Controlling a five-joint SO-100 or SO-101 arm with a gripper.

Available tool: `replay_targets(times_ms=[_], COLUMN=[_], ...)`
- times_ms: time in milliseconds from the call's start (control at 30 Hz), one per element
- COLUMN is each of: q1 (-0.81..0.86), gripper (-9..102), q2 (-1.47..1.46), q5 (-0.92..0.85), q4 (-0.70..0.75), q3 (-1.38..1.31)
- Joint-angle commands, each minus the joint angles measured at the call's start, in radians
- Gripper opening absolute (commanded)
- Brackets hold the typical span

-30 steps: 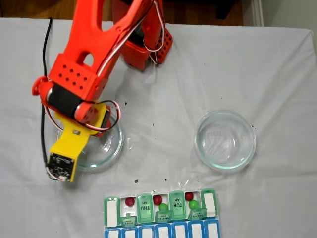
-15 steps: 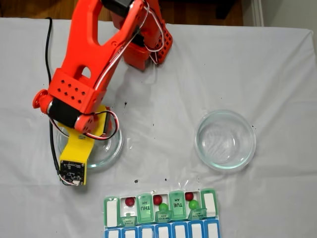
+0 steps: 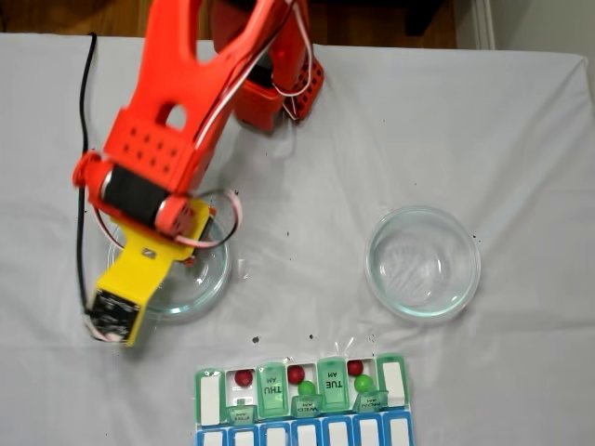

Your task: Sort medicines into box.

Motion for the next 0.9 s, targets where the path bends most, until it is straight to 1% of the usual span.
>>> replay_targets(times_ms=[0, 100, 167, 233, 333, 467, 567, 867], q1=[-0.051, -0.080, -0.123, -0.183, -0.245, -0.304, -0.321, -0.337], gripper=[0, 0, 0, 0, 0, 0, 0, 0], q2=[0.272, 0.354, 0.390, 0.391, 0.308, 0.091, 0.000, 0.078], q5=[0.152, 0.295, 0.446, 0.583, 0.698, 0.810, 0.882, 0.946], q4=[-0.032, -0.092, -0.199, -0.293, -0.396, -0.465, -0.520, -0.637], q3=[-0.063, -0.057, -0.005, 0.048, 0.072, -0.002, -0.064, 0.003])
